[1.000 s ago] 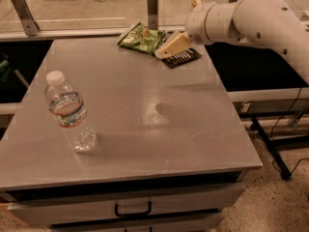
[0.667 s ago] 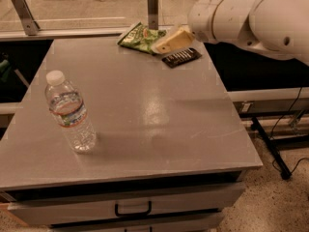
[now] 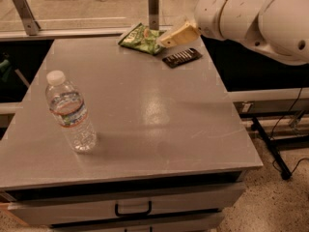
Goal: Move green jalapeno chip bag near rxbar chocolate
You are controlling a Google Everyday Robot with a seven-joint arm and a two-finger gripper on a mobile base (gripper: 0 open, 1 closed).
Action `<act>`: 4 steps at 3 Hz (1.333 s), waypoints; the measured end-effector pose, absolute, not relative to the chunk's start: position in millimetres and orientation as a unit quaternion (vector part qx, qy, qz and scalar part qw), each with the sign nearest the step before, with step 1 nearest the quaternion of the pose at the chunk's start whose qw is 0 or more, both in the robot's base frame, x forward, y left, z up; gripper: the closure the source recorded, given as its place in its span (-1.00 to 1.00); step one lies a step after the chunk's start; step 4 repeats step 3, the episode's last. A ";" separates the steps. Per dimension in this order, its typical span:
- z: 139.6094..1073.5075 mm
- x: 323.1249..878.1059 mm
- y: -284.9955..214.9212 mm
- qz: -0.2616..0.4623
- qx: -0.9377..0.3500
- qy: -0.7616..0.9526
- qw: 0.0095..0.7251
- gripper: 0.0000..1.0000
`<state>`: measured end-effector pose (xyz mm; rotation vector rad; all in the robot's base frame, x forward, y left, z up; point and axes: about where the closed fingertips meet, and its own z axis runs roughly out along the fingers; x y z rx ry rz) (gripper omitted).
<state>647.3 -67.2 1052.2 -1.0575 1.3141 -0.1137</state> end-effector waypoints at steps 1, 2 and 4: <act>1100.0 660.9 -149.0 -0.157 -0.457 0.565 0.669 -1.00; 1176.4 649.8 -228.8 -0.273 -0.433 0.532 0.674 -1.00; 1188.4 648.2 -231.5 -0.280 -0.430 0.527 0.678 -1.00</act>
Offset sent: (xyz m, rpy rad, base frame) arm -0.0226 -0.2694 0.2295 -0.3432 -0.5039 -0.5011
